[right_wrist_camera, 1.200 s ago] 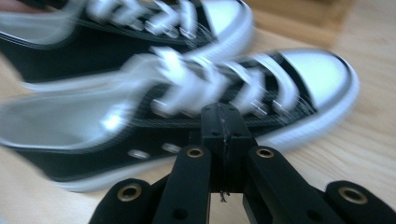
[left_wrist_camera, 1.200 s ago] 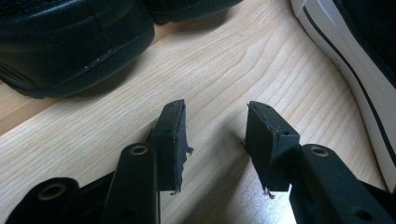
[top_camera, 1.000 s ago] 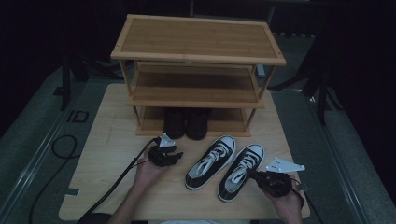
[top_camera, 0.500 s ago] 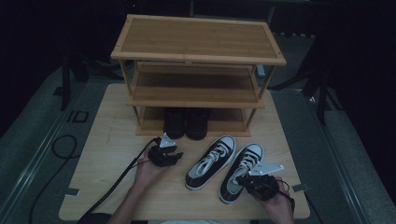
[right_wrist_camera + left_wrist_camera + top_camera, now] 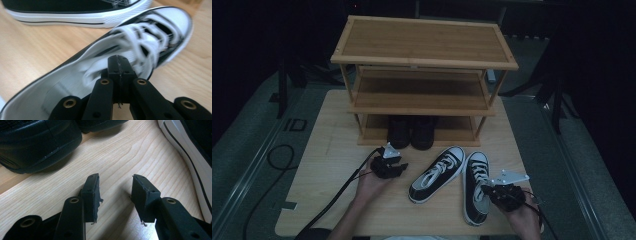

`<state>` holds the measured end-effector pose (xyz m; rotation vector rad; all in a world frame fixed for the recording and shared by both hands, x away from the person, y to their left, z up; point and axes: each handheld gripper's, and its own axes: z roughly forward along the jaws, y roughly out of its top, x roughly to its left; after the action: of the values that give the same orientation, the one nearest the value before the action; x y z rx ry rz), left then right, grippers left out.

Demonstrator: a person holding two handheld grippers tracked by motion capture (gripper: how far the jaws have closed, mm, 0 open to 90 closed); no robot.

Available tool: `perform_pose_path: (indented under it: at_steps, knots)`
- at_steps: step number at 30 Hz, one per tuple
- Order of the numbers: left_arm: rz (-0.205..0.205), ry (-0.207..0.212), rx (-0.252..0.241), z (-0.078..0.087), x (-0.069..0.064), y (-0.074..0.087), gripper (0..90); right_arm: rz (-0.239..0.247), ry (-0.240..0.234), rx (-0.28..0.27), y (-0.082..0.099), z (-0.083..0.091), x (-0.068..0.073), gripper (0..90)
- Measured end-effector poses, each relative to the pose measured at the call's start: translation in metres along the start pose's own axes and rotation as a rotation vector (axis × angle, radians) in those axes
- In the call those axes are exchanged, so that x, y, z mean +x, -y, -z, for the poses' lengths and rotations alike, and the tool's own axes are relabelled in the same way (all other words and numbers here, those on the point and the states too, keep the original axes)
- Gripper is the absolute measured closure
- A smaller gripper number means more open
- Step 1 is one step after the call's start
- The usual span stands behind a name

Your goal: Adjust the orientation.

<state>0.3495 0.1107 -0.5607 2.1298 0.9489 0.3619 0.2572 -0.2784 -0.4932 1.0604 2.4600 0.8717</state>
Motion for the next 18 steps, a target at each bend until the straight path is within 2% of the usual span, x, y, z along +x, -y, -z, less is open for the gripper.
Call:
perform_pose_path:
  at_steps: [5,14,15,18]
  knots:
    - [0.0,0.001,0.0,0.0,0.0,0.0,58.4,0.003,0.014,0.005,-0.003,0.005,-0.013,90.0]
    - [-0.002,-0.002,0.001,0.0,0.0,0.0,58.4,-0.025,0.107,0.033,0.004,0.014,-0.036,90.0]
    - [-0.003,-0.002,0.0,0.0,0.0,0.0,58.4,-0.029,0.108,0.037,0.005,0.014,-0.038,90.0]
    - [-0.003,-0.003,0.0,0.0,0.0,0.0,58.4,-0.024,0.069,0.051,0.006,0.016,-0.037,90.0]
